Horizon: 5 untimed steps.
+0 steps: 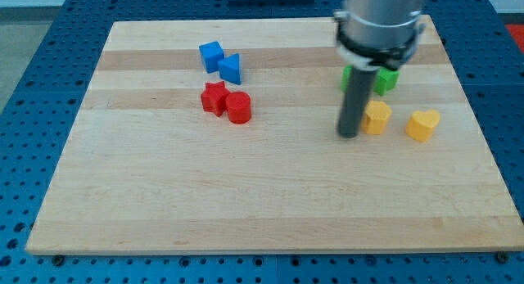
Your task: Slide the red star to the top left of the hexagon
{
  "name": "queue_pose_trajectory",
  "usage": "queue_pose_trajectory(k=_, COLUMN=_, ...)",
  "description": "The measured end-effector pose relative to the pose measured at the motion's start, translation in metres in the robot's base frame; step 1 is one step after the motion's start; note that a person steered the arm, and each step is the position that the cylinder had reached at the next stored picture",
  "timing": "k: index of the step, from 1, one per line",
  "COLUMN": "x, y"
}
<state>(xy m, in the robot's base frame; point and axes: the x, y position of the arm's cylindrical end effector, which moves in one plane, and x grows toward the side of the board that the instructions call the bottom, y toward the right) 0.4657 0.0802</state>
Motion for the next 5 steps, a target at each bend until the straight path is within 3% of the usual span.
queue_pose_trajectory(k=1, x=0.007, y=-0.085)
queue_pose_trajectory(k=3, x=-0.031, y=-0.25)
queue_pose_trajectory(k=4, x=-0.09, y=-0.247)
queue_pose_trajectory(k=5, x=-0.091, y=-0.196)
